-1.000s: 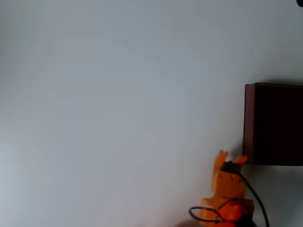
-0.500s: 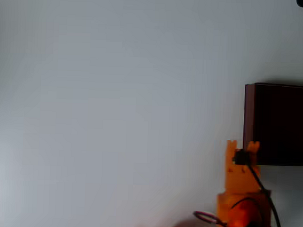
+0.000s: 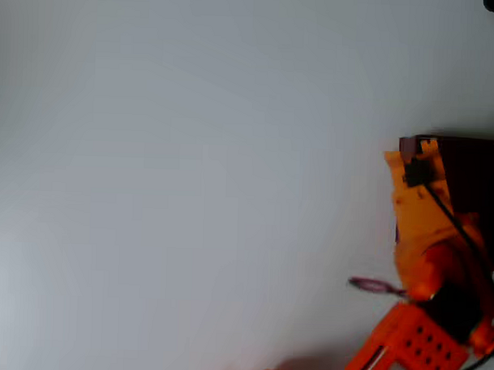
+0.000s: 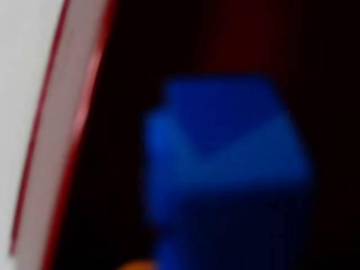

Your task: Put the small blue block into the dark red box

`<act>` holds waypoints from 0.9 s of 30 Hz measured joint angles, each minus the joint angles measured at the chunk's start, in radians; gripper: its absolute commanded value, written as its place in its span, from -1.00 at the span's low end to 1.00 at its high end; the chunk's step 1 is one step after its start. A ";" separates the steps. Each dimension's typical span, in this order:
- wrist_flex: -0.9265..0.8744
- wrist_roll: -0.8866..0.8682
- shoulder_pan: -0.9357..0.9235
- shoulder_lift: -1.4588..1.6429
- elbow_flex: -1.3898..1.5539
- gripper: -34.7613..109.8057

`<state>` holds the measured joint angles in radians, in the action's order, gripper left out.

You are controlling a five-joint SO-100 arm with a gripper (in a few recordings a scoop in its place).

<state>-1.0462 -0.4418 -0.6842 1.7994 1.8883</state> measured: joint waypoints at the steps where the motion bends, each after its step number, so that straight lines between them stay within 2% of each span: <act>1: 0.008 0.015 0.003 -0.046 -0.023 -0.40; 3: 0.029 0.051 0.005 -0.130 -0.061 -0.32; 6: 0.052 0.120 -0.005 -0.189 -0.078 -0.32; 12: 0.060 0.256 0.003 -0.083 -0.008 -0.31; 19: -0.100 0.402 0.147 0.394 0.199 -0.44; 27: -0.264 0.433 0.621 1.147 0.557 -0.52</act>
<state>-1.3100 -0.0092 -0.0629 2.9468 2.4452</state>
